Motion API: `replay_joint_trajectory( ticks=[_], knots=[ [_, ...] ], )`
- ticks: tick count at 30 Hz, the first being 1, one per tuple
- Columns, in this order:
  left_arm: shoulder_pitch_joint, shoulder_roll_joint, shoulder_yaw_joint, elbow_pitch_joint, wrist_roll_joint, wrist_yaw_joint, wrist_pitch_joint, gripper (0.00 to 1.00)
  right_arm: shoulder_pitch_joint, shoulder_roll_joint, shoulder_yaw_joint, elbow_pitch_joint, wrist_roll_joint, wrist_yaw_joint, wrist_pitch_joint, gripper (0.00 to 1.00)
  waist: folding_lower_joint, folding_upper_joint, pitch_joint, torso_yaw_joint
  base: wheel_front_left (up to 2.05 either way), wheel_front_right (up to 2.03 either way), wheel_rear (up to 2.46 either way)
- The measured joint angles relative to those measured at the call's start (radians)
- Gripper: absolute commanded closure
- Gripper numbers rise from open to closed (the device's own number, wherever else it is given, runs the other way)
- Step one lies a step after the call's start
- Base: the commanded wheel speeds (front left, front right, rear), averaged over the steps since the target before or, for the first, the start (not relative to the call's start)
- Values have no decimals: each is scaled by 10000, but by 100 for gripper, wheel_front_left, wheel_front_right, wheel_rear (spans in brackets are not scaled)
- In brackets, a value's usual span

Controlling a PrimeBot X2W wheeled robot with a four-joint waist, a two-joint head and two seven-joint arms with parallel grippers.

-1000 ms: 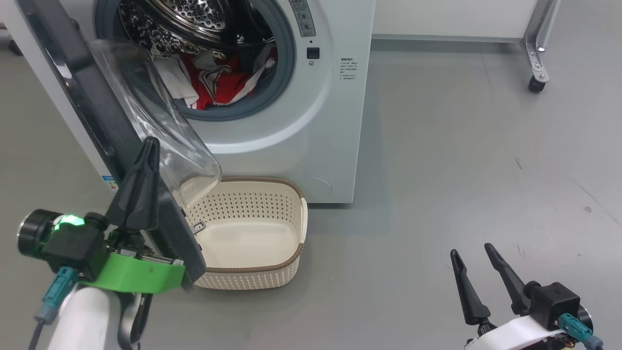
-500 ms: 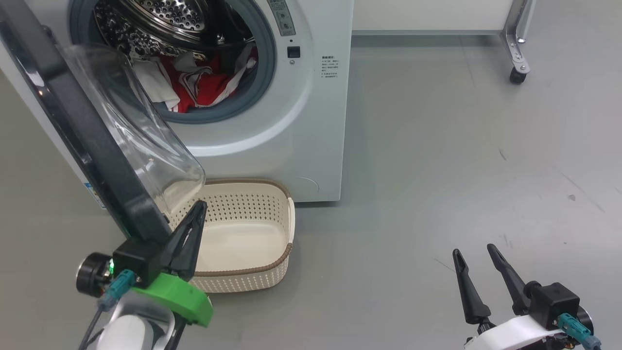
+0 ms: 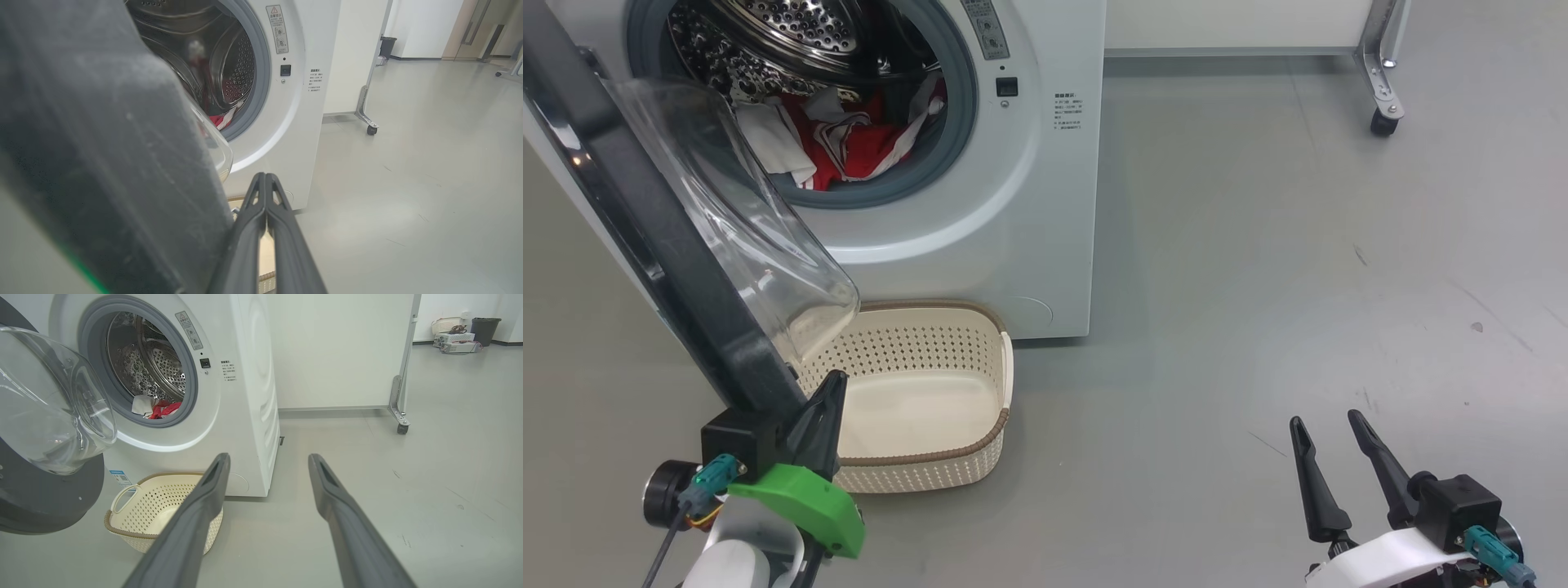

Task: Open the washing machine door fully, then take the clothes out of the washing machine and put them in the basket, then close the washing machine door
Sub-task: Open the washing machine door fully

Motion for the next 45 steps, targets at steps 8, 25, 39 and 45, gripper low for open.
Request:
replay_joint_trajectory(
  ticks=[8, 25, 39, 45],
  knots=[
    [-143, -52, -10, 217, 0, 0, -98, 100, 0, 88, -92, 44, -84, 19, 0, 0, 0, 0, -1, 95, 0, 0, 0],
    [-360, -173, -163, 792, -2, -12, -288, 100, 80, 161, -401, 157, -86, 90, 0, 0, 0, 0, -54, 970, 0, 0, 0],
    [-467, -142, 38, 1011, -12, 0, -558, 100, 98, 278, -422, 178, -173, 176, 0, 0, 0, 0, 3, 1890, 0, 0, 0],
    [-545, -88, 230, 1110, -98, 13, -642, 100, 111, 301, -420, 199, -245, 198, 0, 0, 0, 0, 101, 2258, 0, 0, 0]
  ],
)
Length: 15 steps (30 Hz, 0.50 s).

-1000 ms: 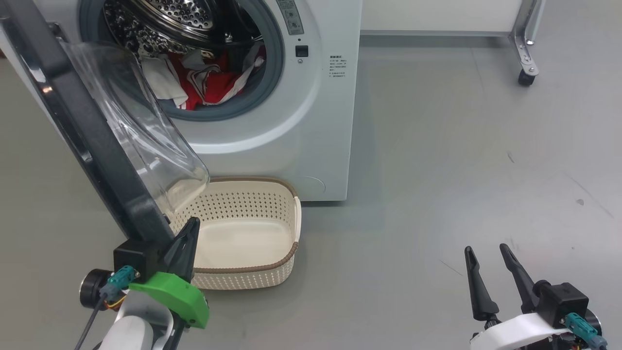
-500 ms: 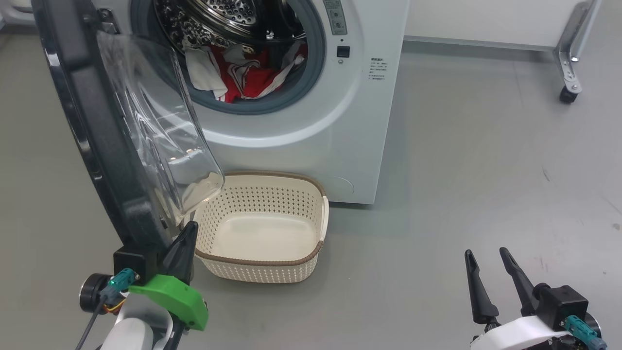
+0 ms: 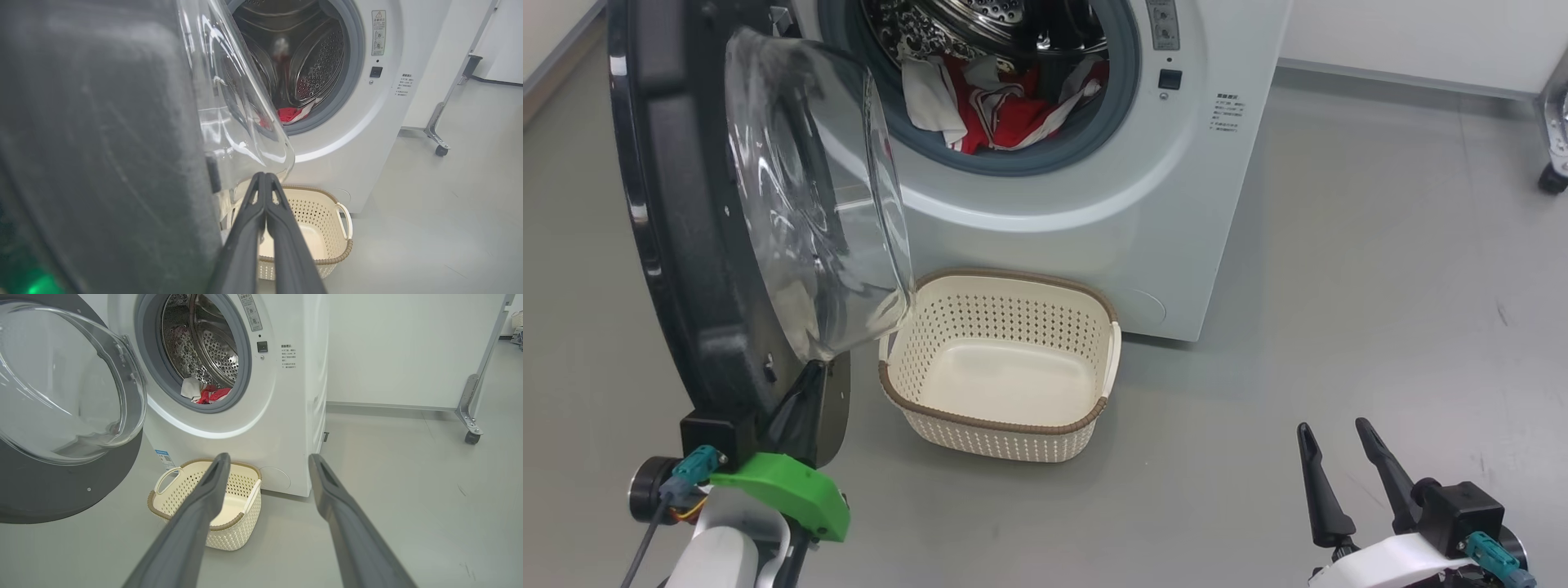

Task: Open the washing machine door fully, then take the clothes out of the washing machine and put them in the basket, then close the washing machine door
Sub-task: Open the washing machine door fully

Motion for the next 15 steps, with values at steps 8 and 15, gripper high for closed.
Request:
replay_joint_trajectory(
  ticks=[8, 15],
  knots=[
    [-91, 217, 491, 44, -205, 123, -92, 100, -6, 36, 84, -2, -121, 67, 0, 0, 0, 0, 369, 382, 0, 0, 0],
    [-306, 416, 997, 81, -545, 219, -178, 100, -146, 33, 134, -4, -270, 67, 0, 0, 0, 0, 865, 680, 0, 0, 0]
  ],
)
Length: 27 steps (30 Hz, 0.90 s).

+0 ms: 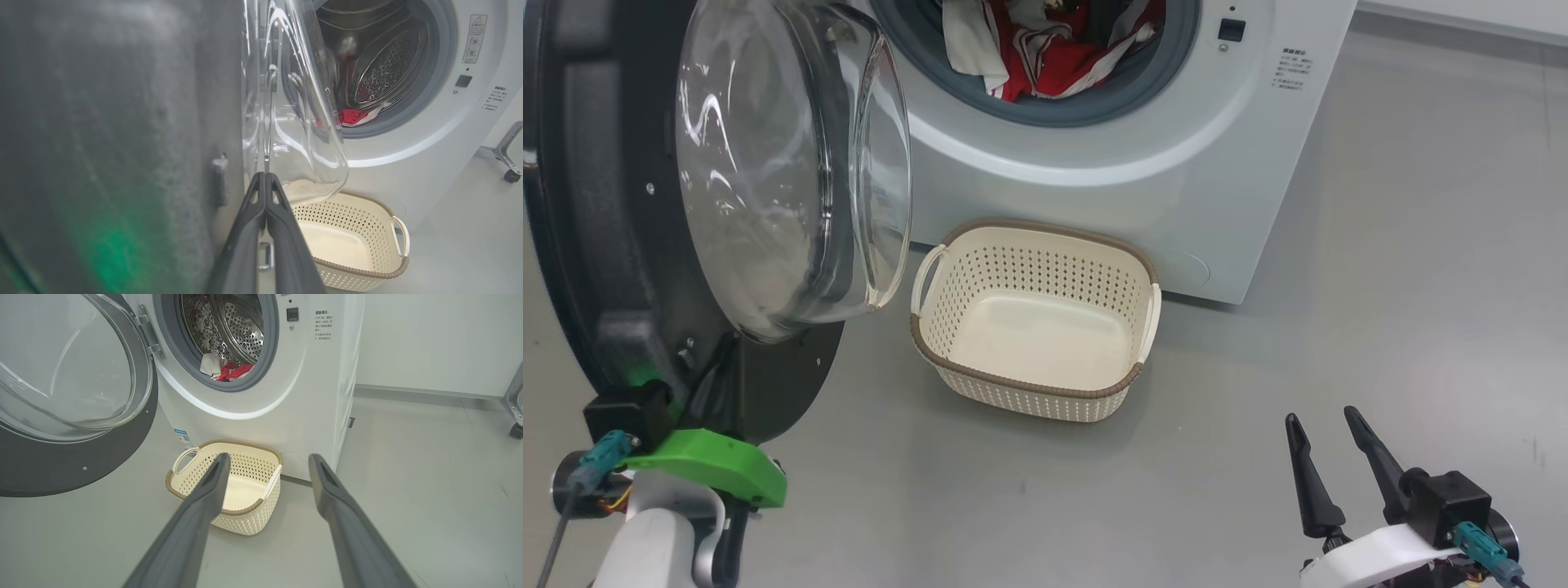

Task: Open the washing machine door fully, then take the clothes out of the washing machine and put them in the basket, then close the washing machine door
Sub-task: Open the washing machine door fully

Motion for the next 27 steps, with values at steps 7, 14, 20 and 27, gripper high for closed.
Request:
replay_joint_trajectory(
  ticks=[7, 14, 20, 27],
  knots=[
    [-250, 222, 614, 65, -301, 125, -174, 100, -368, -38, 111, 0, -213, -2, 0, 0, 0, 0, 545, 259, 0, 0, 0],
    [-569, 422, 1195, 284, -694, 207, -263, 100, -731, -128, 169, 6, -385, -2, 0, 0, 0, 0, 1075, 443, 0, 0, 0],
    [-788, 744, 1774, 564, -1032, 221, -351, 100, -972, -228, 196, 4, -539, -15, 63, 0, 0, 0, 1496, 533, 0, 0, 0],
    [-1206, 1225, 2360, 934, -1310, 221, -426, 100, -1290, -414, 238, -109, -802, -31, 295, 0, 0, 0, 2063, 580, 0, 0, 0]
  ],
)
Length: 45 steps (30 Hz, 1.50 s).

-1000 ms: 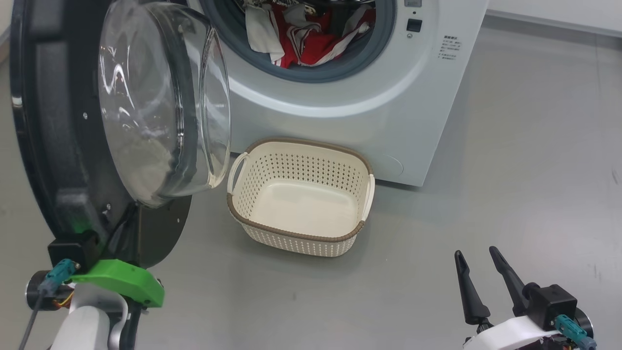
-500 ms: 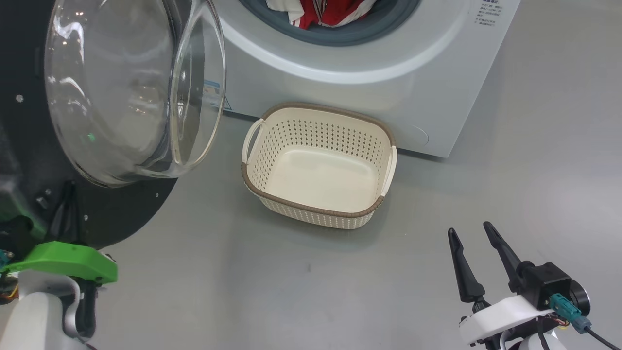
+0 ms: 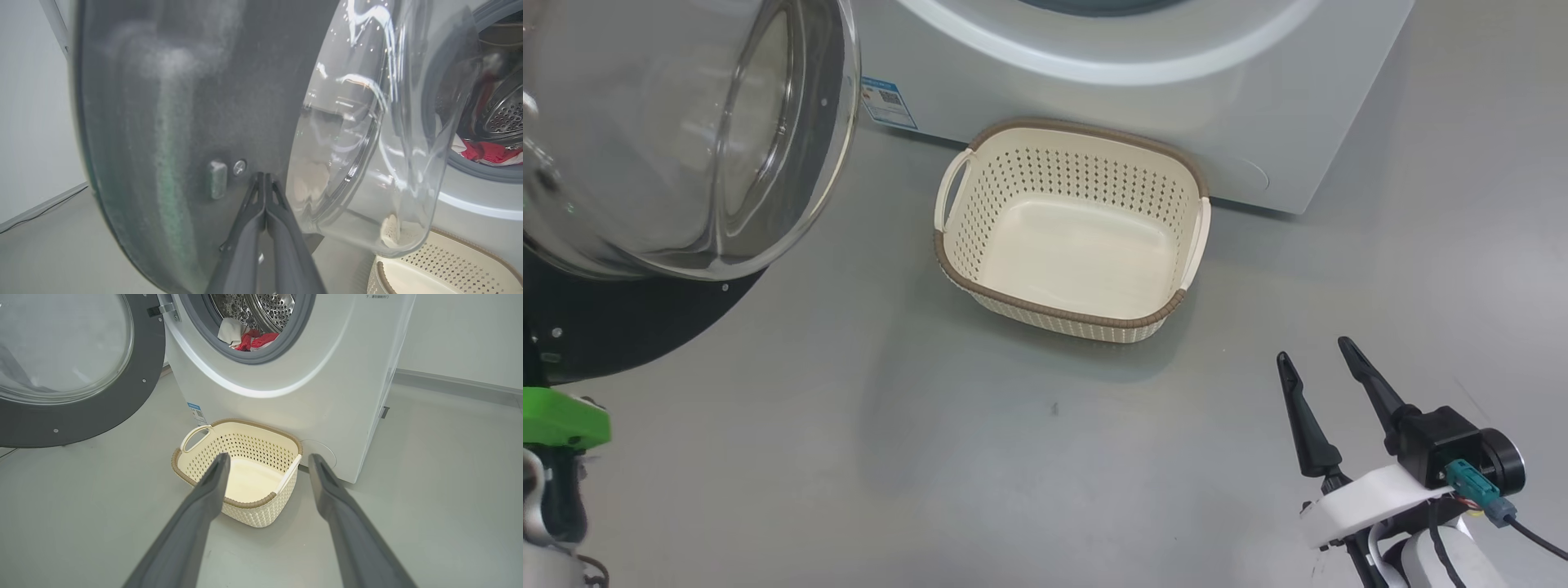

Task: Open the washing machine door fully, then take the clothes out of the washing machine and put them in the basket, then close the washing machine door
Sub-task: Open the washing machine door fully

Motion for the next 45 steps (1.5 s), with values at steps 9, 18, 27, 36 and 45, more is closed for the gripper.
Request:
replay_joint_trajectory(
  ticks=[9, 18, 27, 36, 45],
  knots=[
    [-679, 485, 345, 564, -374, -27, 0, 100, -473, -221, 29, -301, -247, -77, 305, 0, 0, 0, 720, 15, 0, 0, 0],
    [-1354, 1028, 366, 1252, -378, -234, 2, 100, -816, -334, 52, -545, -428, -171, 516, 0, 0, 0, 1377, -11, 0, 0, 0],
    [-2005, 1432, 368, 1785, -376, -362, 0, 100, -977, -385, 35, -692, -518, -267, 690, 0, 0, 0, 1877, -103, 0, 0, 0],
    [-2651, 1607, 380, 2414, -378, -399, -86, 100, -1112, -470, -35, -780, -529, -343, 719, 0, 0, 0, 2238, -158, 0, 0, 0],
    [-2973, 1605, 286, 3022, -376, -470, -188, 100, -1197, -474, -36, -713, -529, -414, 732, 0, 0, 0, 2255, -116, 0, 0, 0]
  ],
)
